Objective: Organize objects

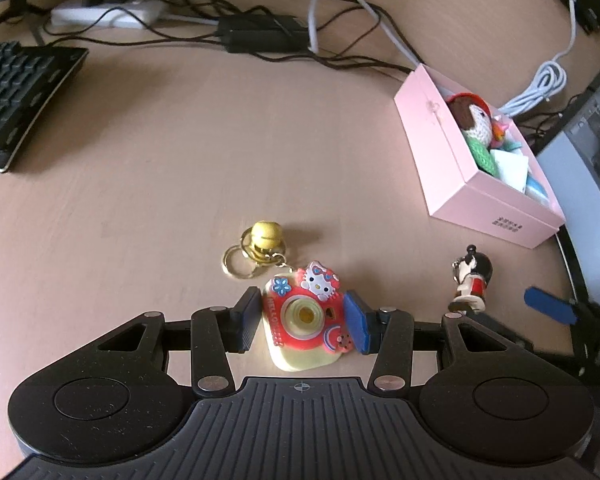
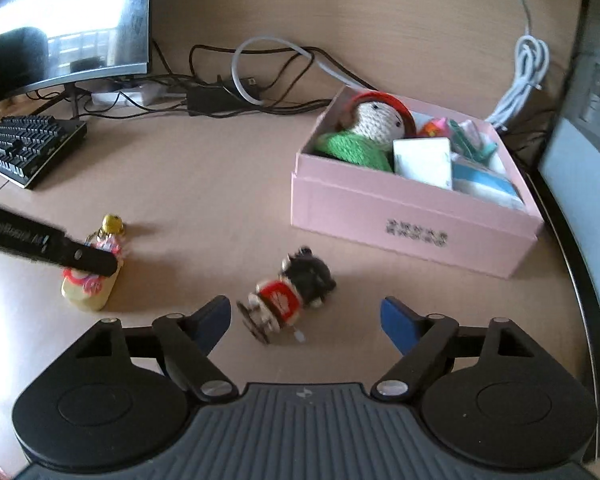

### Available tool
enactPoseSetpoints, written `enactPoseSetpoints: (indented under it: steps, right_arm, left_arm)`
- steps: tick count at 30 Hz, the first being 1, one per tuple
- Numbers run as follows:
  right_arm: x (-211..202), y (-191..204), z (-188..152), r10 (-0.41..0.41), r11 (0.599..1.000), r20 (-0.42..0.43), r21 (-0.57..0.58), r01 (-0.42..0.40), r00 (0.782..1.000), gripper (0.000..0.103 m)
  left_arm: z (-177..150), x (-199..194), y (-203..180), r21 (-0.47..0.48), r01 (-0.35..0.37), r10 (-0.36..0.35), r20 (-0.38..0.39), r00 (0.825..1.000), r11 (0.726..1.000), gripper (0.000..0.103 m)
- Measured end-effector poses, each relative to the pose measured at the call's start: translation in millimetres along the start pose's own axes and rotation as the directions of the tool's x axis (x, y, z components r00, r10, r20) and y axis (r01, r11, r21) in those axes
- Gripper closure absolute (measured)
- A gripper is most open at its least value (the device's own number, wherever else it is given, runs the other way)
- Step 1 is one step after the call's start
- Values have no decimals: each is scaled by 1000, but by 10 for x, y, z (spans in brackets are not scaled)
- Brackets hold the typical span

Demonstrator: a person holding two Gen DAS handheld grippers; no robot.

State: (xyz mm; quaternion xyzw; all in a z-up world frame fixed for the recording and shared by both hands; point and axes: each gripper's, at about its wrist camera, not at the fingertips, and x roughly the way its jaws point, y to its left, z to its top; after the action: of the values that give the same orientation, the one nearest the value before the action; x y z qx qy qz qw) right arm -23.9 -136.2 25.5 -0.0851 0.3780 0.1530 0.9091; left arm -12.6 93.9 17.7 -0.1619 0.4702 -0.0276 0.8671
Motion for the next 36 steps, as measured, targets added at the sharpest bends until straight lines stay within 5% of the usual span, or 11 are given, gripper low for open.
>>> enactPoseSetpoints:
  steps: [20, 23, 27, 36]
  right_arm:
    - [186, 110, -80, -40, 997, -36, 62, 42, 999, 15]
    - [165, -2, -107, -120, 991, -21, 49, 121, 993, 15]
    - [117, -217, -160, -299, 951, -9, 79, 299, 954, 15]
    - [65, -199, -96, -128, 971, 6, 203, 125, 992, 14]
  left_arm:
    - [-49, 18, -104, 20, -11, 11, 11, 1000, 1000, 53]
    - [-58, 8, -87, 16, -6, 6, 13, 1000, 1000, 53]
    - [-72, 8, -84, 12, -3, 3, 20, 1000, 1000, 53]
    - [-95, -3, -82, 19, 1, -1, 25, 1000, 1000, 53]
